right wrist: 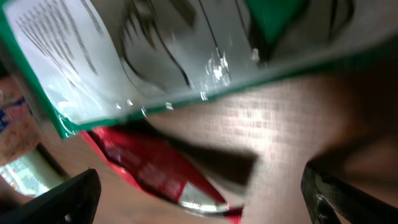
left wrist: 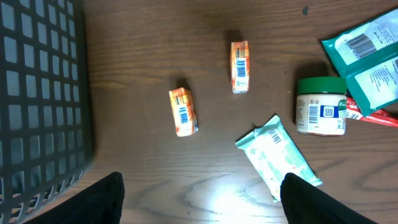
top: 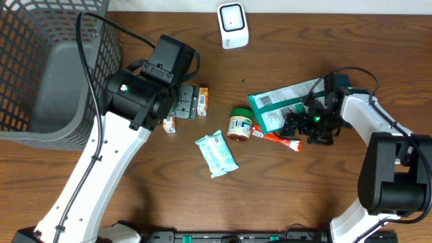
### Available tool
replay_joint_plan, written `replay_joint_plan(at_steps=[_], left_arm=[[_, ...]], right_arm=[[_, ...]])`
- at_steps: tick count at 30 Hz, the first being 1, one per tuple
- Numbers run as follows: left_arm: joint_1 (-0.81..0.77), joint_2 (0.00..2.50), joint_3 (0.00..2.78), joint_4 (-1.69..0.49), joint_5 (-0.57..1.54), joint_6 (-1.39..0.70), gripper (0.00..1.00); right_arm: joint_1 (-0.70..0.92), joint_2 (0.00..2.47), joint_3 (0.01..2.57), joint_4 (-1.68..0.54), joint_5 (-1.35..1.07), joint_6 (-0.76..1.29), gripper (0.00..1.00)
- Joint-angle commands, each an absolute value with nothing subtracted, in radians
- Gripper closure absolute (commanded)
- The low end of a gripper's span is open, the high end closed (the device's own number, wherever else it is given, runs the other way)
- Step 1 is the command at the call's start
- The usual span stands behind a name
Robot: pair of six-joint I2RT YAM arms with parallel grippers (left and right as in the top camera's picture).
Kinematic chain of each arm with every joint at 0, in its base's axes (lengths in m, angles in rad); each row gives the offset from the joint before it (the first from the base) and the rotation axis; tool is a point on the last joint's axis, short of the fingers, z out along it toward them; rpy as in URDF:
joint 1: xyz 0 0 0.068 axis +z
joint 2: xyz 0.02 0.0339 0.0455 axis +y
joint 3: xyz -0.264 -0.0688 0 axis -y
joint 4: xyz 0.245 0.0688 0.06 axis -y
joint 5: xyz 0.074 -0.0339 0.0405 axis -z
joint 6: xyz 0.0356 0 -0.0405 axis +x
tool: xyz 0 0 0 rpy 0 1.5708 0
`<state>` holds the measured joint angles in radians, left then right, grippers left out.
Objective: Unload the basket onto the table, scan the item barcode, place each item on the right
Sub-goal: 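Lower the right gripper onto the red stick and grasp it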
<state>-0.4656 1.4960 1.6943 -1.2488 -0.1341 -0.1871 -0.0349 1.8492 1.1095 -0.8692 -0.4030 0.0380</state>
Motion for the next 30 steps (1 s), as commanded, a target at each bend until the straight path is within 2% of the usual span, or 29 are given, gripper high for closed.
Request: replay_joint_plan(at_steps=[1, 2, 5, 11, 17, 21, 28, 29, 30], left_arm=[[-0.461, 1.499, 1.687, -1.245, -0.140, -0.201, 0.19], [-0.461, 1.499, 1.687, -1.243, -0.140, -0.201, 0.20], [-0.461, 1.499, 1.687, -1.241, -0.140, -0.201, 0.19], [-0.461, 1.499, 1.687, -1.241, -0.140, -0.201, 0.20], [-0.461, 1.499, 1.687, -1.241, -0.141, -0.200, 0.20], [-0.461, 1.499, 1.687, -1.241, -0.141, -0.200, 0.20], [-0.461, 1.499, 1.687, -1.241, -0.140, -0.201, 0.20], [-0.461, 1.499, 1.687, -1.241, -0.140, -0.201, 0.19], [-0.461, 1.499, 1.687, -1.241, -0.140, -0.201, 0.20]], right_arm=[[-0.009, 1.837, 1.115, -0.826, -0.398, -0.029, 0.01], [0.000, 1.837, 1.115, -0.813, -0.403, -0.054, 0.04], [0.030, 1.837, 1.112, -0.805, -0.403, -0.094, 0.20], [0.122, 1.837, 1.084, -0.805, -0.319, -0.095, 0.21], [0.199, 1.837, 1.036, -0.819, -0.303, -0.094, 0.40], [0.229, 1.837, 1.018, -0.836, -0.303, -0.073, 0.41], [0.240, 1.837, 1.018, -0.852, -0.303, -0.072, 0.48], [0.240, 1.837, 1.018, -0.851, -0.303, -0.072, 0.47], [0.240, 1.837, 1.018, -0.851, -0.303, -0.072, 0.42]])
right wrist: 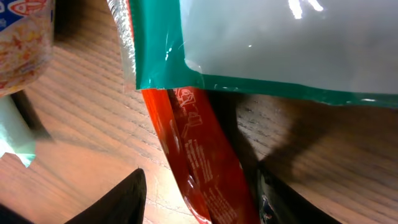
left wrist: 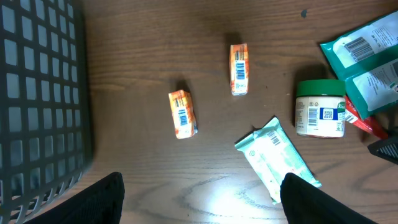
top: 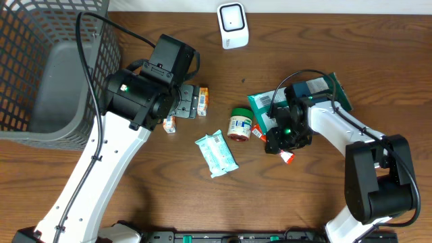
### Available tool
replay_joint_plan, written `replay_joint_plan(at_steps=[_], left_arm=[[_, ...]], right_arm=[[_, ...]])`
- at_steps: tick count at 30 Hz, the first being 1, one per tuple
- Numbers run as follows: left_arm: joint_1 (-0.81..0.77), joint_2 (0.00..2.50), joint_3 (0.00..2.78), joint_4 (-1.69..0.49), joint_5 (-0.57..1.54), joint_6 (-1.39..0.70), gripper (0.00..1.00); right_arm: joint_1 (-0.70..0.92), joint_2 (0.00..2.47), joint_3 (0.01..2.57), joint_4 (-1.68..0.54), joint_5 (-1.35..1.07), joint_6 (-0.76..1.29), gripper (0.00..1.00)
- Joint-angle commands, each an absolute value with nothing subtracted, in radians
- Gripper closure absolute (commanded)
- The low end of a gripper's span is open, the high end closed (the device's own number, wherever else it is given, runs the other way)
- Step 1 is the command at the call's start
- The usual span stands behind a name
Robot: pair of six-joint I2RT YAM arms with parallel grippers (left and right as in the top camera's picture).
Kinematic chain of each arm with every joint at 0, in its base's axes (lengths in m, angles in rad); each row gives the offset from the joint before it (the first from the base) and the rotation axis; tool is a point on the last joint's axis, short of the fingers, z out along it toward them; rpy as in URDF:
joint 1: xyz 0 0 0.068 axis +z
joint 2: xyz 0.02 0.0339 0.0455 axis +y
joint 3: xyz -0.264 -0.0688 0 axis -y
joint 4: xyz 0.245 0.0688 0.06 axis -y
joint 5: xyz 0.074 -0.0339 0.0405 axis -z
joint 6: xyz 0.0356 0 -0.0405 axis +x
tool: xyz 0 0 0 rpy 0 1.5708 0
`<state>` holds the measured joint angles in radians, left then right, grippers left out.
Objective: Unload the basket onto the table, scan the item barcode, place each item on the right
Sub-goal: 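Lower the right gripper onto the red stick and grasp it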
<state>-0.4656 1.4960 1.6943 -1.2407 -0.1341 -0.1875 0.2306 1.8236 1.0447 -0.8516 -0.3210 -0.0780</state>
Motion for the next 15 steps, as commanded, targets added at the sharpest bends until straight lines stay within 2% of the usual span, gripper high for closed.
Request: replay_joint_plan(at_steps=[1, 3, 5, 11, 13, 15], left_arm=[[-0.461, 1.499, 1.687, -1.241, -0.140, -0.201, 0.20], [-0.461, 1.499, 1.687, -1.241, -0.140, -0.201, 0.19], [-0.461, 1.499, 1.687, -1.241, -0.140, -0.201, 0.20], [-0.461, 1.499, 1.687, -1.241, -0.140, -0.201, 0.19], [-0.461, 1.499, 1.687, -1.241, -0.140, -0.201, 0.19], [-0.461, 1.499, 1.687, -1.241, -0.140, -0.201, 0.20]], right_arm=[[0.240, 1.837, 1.018, -0.852, -0.303, -0.072, 0.38], [0.240, 1.837, 1.018, -0.852, -0.303, -0.072, 0.36], [0.239, 1.837, 1.018, -0.849, -0.303, -0.073, 0.39], [0.239, 1.837, 1.018, -0.838, -0.303, -0.073, 0.57], [0.239, 1.837, 1.018, -0.838, -0.303, -0.073, 0.70], [0.239, 1.837, 1.018, -0.839, -0.303, -0.073, 0.99]])
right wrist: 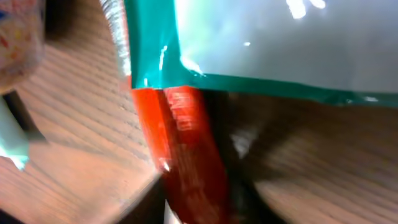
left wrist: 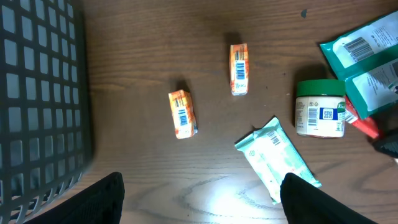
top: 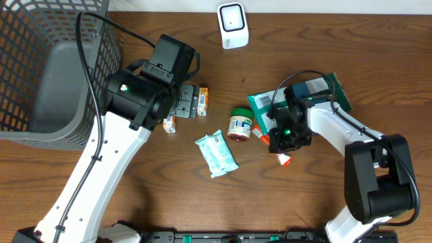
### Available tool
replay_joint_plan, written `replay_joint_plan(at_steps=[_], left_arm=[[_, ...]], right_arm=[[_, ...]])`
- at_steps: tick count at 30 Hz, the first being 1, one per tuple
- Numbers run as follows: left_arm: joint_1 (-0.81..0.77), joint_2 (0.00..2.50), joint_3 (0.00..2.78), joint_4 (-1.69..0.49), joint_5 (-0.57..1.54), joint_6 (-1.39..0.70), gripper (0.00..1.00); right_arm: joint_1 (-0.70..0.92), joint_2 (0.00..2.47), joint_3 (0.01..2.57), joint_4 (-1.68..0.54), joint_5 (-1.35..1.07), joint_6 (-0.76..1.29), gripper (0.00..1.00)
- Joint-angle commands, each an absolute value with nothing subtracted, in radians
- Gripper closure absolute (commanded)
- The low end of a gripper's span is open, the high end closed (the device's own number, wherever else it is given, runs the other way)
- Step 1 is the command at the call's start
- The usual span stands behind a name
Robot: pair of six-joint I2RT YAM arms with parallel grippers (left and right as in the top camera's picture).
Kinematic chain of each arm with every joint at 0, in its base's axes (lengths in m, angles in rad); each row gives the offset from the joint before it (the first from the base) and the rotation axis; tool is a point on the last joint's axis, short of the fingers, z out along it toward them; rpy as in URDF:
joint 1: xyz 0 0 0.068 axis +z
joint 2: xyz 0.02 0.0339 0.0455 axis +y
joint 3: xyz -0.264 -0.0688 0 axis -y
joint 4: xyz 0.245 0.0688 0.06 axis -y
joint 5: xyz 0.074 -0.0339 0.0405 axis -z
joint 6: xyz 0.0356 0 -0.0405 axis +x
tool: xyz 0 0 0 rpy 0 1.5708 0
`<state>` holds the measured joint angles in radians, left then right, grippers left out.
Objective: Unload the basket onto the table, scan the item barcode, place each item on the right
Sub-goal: 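Lower the right gripper onto the red stick and grasp it, then lift the stick with right gripper and pass it to the left gripper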
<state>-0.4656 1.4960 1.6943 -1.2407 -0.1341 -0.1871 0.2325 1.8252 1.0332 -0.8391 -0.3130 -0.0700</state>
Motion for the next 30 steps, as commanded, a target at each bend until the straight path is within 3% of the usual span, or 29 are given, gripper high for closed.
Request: replay_joint_plan(at_steps=[1, 12, 19, 25, 30], left_arm=[[-0.461, 1.499, 1.687, -1.241, -0.140, -0.201, 0.20], [-0.460, 1.496, 1.688, -1.229, -0.140, -0.228, 0.20], [-0.410, 1.496, 1.688, -1.159, -0.115, -0.271, 0.19], [-0.309, 1.496, 1.688, -1.112, 0.197, -0.263, 0.19], [-0.225, 1.496, 1.688, -1.113, 0.554, -0.171, 0.19]], right_arm=[[0.239, 1.837, 1.018, -0.843, -0.303, -0.073, 0.99], [0.221, 1.800, 1.041, -0.959, -0.309, -0.091, 0.99], [0.234, 1.570, 1.041, -0.954, -0.471, -0.210, 0.99], [0.237, 1.351, 1.041, -0.929, -0.536, -0.212, 0.99], [0.237, 1.261, 1.041, -0.858, -0.560, -0.071, 0.99]])
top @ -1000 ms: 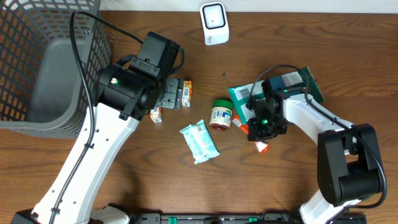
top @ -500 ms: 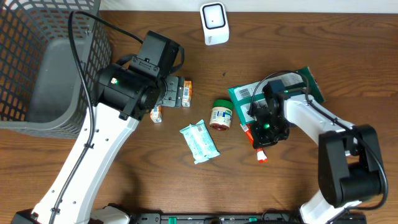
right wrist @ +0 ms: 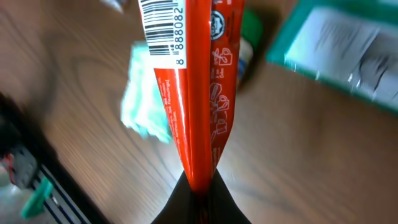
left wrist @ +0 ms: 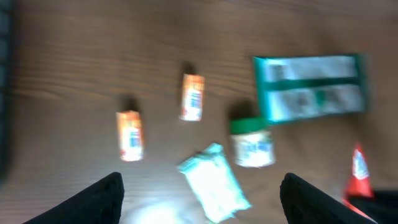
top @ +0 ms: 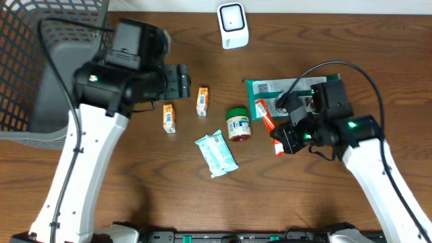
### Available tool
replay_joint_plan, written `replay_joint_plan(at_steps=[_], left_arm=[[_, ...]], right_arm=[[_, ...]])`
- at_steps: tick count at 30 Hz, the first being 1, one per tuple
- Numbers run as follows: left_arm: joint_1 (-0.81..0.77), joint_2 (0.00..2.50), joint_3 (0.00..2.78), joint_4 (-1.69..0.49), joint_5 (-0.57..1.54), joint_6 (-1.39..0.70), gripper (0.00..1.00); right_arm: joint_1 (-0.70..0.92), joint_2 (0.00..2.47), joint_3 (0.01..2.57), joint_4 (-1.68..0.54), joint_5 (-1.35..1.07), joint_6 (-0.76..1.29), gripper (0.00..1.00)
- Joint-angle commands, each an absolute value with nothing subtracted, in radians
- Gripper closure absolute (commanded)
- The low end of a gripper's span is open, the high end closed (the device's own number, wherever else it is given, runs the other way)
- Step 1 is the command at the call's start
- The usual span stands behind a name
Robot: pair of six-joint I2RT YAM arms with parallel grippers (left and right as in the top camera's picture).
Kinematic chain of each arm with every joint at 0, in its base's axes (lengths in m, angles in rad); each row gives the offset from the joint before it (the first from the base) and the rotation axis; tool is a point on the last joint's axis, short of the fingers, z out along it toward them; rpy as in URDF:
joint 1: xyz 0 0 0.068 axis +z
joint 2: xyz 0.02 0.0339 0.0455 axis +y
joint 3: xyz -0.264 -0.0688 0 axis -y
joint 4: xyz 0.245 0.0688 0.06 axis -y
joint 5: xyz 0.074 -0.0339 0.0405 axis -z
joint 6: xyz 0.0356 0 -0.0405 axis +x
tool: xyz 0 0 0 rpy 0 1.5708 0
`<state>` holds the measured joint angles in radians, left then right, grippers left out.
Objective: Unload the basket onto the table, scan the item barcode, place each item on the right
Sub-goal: 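Lift the stick with right gripper and pass it to the left gripper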
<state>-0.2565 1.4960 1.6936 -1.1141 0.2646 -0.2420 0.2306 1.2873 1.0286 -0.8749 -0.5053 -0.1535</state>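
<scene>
A long red snack packet (right wrist: 196, 93) hangs above the table, with my right gripper (right wrist: 200, 186) shut on its lower end. Its barcode (right wrist: 161, 28) shows at the top end. From overhead the red packet (top: 268, 116) slants up-left from the right gripper (top: 282, 140), between the jar and the green pouch. The white scanner (top: 232, 25) stands at the table's back edge. My left gripper (left wrist: 202, 205) is open and holds nothing; overhead the left gripper (top: 177, 81) hovers at the back left, above the orange boxes.
A green pouch (top: 290, 91) lies flat behind the right gripper. A green-lidded jar (top: 238, 123), a pale teal packet (top: 217, 153) and two small orange boxes (top: 169, 117) (top: 202, 100) sit mid-table. A dark mesh basket (top: 47, 67) fills the left corner.
My right gripper was down on the red packet beside the green pouch; now it holds the packet off the table. The pouch lies squarer. My left arm has moved back and left.
My right gripper stood open at the green pouch's near edge, right of the red packet. Then it sat over the packet with a finger on each side, then closed in on it. Now the packet is held above the table, barcode showing.
</scene>
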Motion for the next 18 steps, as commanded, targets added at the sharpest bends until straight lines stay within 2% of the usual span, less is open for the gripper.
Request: replay_joint_plan(at_steps=[1, 4, 9, 18], left_arm=[[-0.217, 1.496, 1.688, -1.114, 0.617, -0.143, 0.19], [-0.208, 1.496, 1.688, -1.121, 0.721, -0.104, 0.19], [-0.209, 1.496, 1.688, -1.136, 0.726, -0.086, 0.19], [-0.260, 1.496, 1.686, -1.149, 0.726, -0.078, 0.20]], right_arm=[[0.237, 1.255, 1.041, -0.846, -0.580, -0.047, 0.99], [0.237, 1.254, 1.041, -0.810, -0.625, 0.027, 0.99], [0.237, 1.255, 1.041, -0.739, -0.665, 0.103, 0.99], [0.237, 1.255, 1.041, -0.484, -0.791, 0.417, 0.99]])
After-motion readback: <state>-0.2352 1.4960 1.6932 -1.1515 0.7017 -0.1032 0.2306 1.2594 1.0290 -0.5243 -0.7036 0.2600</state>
